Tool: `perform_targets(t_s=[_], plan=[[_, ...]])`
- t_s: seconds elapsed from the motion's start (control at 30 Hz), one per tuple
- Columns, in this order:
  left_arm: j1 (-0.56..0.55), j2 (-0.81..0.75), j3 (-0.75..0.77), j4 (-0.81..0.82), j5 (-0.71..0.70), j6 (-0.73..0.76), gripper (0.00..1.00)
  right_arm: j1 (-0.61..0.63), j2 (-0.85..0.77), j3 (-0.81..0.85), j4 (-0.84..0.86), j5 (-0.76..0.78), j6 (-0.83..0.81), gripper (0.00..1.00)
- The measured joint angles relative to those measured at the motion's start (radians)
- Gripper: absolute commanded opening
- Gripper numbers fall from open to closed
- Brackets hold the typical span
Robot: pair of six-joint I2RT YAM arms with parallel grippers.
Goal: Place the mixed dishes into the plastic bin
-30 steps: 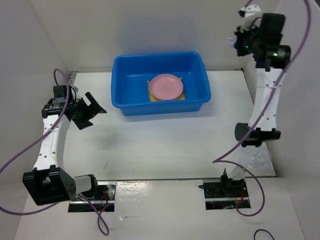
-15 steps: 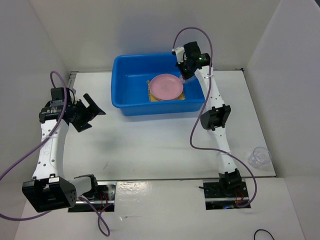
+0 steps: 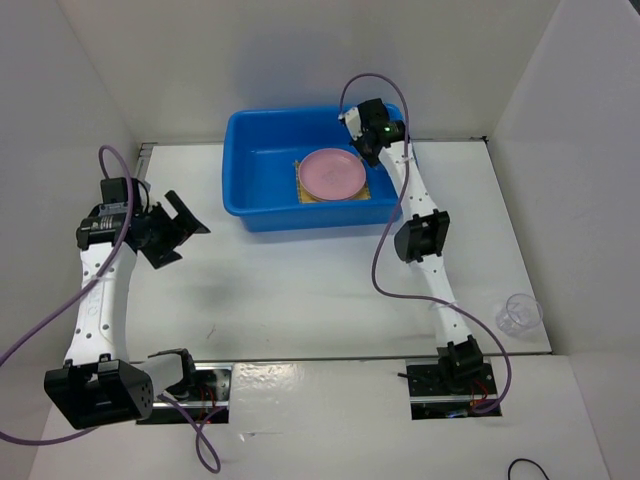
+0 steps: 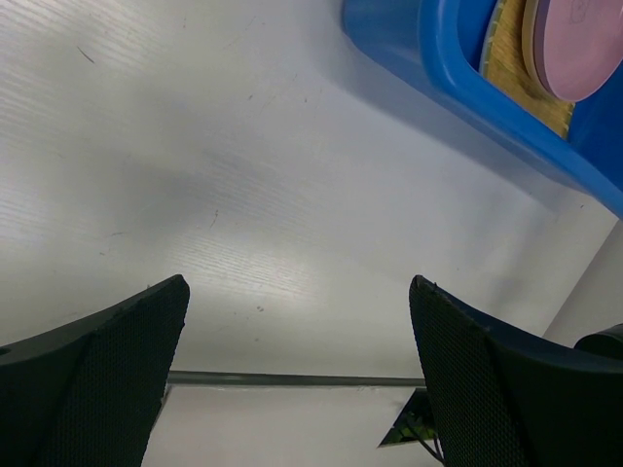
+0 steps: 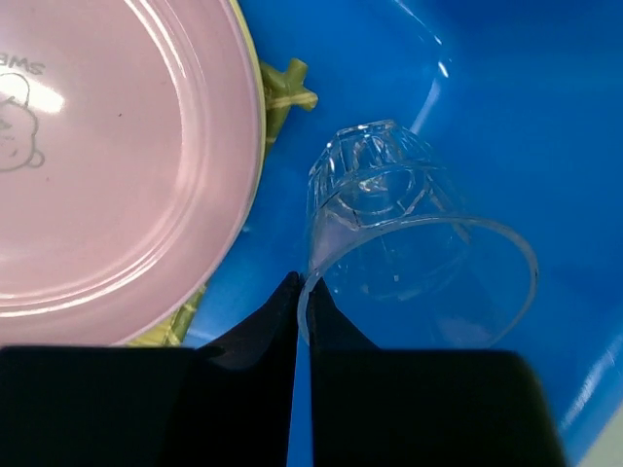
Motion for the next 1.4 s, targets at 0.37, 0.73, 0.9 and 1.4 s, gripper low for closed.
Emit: perform_targets(t_s=[0.37,0.73,0.9,1.4], plan=[[0.0,-0.023,-0.022,-0.005,-0.002,-0.02,1.0,0.007,0.025,0.004,0.023,0.037,-0.024,0.63],[0.0,-0.005,-0.023,0.032,-0.045,0.014,1.0,-0.046,-0.439,-0.029,-0.054,0.058,0.061,0.98],[-0.007,0.056,0.013,0.043,-0.12,0.052,1.0,-0.069,-0.943,-0.592,-0.018,-0.016,0.084,0.98],[-0.039,0.289,0.079,0.119,-0.106,0.117,1.0,-0.478,-1.519,-1.926,-0.069,0.139,0.146,0.94]])
